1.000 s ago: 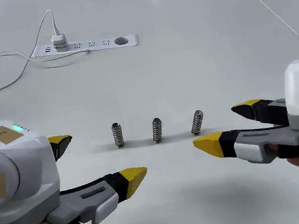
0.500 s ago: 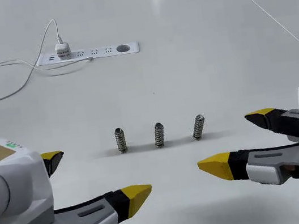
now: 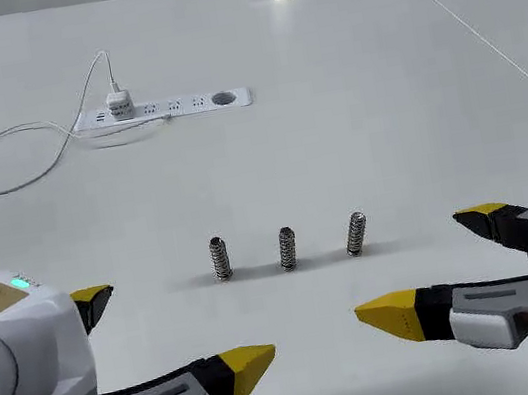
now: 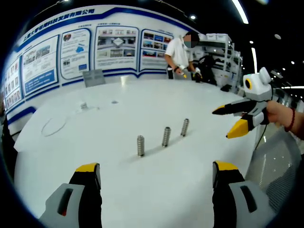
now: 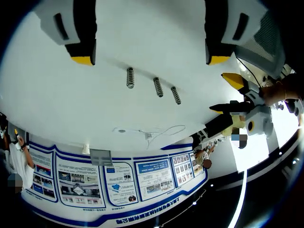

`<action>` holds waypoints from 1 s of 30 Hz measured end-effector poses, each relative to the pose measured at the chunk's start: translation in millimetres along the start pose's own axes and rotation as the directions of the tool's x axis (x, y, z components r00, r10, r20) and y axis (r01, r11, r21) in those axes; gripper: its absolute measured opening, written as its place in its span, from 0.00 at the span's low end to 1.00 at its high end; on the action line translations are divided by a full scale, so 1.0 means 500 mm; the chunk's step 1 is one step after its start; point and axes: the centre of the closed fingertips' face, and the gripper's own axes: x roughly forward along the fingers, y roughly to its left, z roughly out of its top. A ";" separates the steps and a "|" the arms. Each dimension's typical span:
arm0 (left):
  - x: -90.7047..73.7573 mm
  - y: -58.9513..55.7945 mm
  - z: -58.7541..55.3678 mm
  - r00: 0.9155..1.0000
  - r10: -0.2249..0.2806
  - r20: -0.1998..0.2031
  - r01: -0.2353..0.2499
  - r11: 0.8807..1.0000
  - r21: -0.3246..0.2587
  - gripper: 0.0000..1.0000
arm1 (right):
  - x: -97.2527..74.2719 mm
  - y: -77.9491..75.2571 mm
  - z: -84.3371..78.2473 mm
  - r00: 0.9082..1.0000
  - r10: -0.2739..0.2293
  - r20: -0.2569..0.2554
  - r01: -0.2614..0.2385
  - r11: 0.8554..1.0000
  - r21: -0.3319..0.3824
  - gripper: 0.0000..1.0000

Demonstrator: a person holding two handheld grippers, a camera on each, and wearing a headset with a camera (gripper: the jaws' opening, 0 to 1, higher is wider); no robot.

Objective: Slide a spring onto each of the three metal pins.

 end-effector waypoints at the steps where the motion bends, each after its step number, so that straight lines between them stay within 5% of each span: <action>1: -0.001 0.000 0.001 1.000 0.000 0.002 0.000 1.000 -0.002 1.00 | 0.000 0.001 0.000 1.000 0.003 0.000 -0.003 1.000 0.001 0.97; 30: -0.002 0.000 -0.014 1.000 -0.004 -0.017 0.004 1.000 -0.011 0.99 | -0.007 0.003 -0.011 1.000 -0.013 -0.005 0.013 1.000 0.001 0.98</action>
